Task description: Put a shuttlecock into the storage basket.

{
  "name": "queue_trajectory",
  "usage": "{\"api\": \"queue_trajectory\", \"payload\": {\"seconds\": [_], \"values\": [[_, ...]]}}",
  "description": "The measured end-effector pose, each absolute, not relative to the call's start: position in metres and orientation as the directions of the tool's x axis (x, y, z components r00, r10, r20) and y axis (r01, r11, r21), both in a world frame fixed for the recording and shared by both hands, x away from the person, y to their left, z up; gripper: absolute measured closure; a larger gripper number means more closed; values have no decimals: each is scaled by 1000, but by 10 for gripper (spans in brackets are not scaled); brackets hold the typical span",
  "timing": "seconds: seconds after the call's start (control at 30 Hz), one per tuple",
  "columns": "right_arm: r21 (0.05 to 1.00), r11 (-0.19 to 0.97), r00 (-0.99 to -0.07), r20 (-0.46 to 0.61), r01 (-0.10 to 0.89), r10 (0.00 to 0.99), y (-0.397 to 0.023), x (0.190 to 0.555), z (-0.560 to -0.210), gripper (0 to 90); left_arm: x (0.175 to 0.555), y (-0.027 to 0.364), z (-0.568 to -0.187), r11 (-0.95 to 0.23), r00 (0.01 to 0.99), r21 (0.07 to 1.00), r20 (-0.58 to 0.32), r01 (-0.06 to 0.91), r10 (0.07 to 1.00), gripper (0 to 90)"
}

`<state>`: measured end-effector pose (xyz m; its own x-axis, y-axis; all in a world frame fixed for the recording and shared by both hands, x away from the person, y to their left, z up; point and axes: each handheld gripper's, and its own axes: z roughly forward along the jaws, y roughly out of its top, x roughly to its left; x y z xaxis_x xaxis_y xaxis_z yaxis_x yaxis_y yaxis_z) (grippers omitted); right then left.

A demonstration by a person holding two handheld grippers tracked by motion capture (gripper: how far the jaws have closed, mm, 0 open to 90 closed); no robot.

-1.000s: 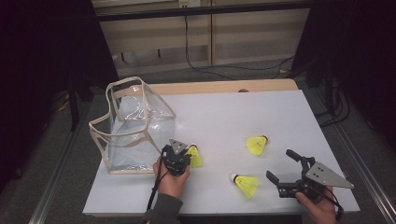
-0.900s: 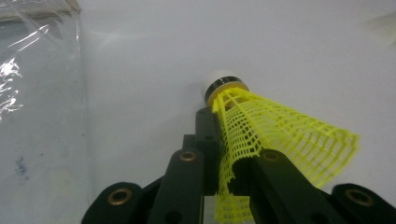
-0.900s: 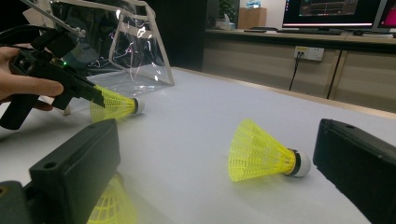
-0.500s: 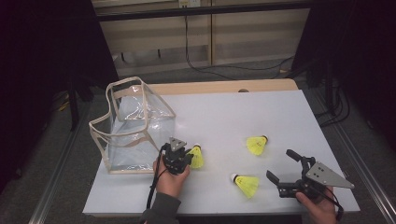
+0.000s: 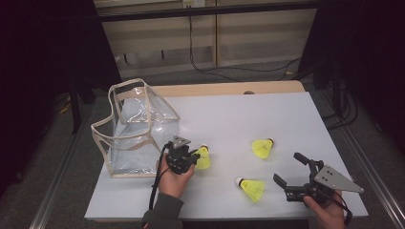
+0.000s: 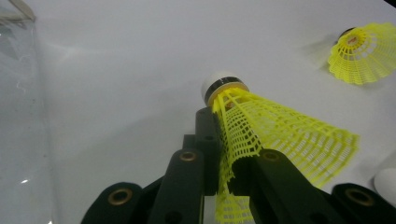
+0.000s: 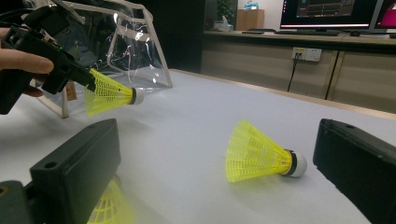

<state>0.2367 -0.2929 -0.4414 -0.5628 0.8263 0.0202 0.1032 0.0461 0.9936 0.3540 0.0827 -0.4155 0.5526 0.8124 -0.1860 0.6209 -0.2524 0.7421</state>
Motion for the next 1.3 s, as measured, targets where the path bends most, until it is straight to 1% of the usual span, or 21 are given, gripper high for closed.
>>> {"api": "queue_trajectory", "payload": {"seconds": [0.57,0.9,1.3], "values": [[993,41,-567,27,107,823,-293,238,-442,6,365,79,-387,-282,582,700,-231,656,779,857],[994,39,-566,28,106,824,-293,238,-442,5,365,75,-376,-286,586,694,-239,661,774,859],[994,39,-568,28,106,822,-292,238,-442,5,370,71,-350,-300,597,681,-251,669,762,860]]}}
